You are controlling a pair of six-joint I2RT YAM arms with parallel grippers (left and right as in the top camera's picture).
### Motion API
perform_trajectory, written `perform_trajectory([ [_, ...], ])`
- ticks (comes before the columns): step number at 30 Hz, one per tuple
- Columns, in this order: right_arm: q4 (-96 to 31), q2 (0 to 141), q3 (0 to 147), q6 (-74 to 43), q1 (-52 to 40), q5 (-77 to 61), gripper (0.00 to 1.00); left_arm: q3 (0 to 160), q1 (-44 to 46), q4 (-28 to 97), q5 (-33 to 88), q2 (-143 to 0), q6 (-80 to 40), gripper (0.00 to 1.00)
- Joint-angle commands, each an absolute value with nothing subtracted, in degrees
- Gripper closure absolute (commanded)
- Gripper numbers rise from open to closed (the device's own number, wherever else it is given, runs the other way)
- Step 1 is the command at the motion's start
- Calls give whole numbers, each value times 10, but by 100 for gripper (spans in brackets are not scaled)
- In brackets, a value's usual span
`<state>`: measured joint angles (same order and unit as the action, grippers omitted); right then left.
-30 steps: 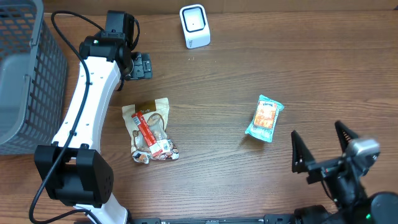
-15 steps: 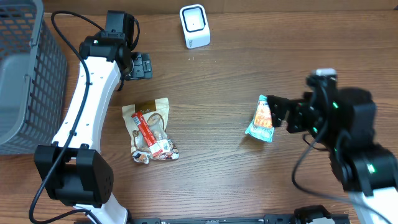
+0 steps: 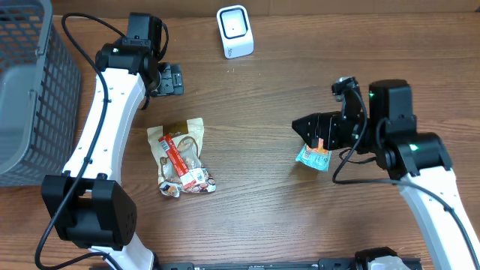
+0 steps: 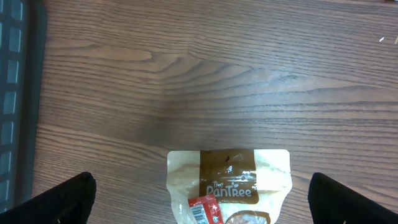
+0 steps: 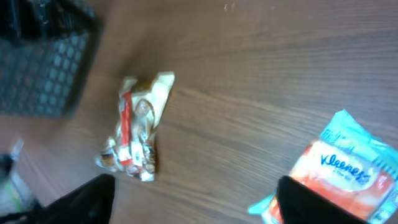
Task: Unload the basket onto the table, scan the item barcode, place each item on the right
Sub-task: 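Move the right gripper left and grasp the orange Kleenex tissue pack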
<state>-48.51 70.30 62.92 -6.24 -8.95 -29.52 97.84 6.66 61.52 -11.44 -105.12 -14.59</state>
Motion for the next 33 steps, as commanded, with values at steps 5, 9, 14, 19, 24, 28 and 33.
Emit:
perform_trajectory([
  [5,-526,749,642,-97,-87,-154,38,987,68,615,-122,-1042,-148,0],
  [9,-550,776,642,-123,-87,-104,41,987,68,615,-122,-1042,-148,0],
  [14,-554,808,642,-123,-86,-90,42,987,68,615,-122,-1042,-148,0],
  [19,-554,829,642,-140,-86,-90,46,987,68,615,-122,-1042,-148,0],
  [24,-554,840,642,-140,-86,-91,69,987,68,615,-122,-1042,-148,0],
  [28,-552,839,643,-140,-86,-90,86,987,68,615,-122,-1042,-148,0],
  [33,-566,830,672,-140,-86,-95,90,987,68,615,-122,-1042,-148,1],
])
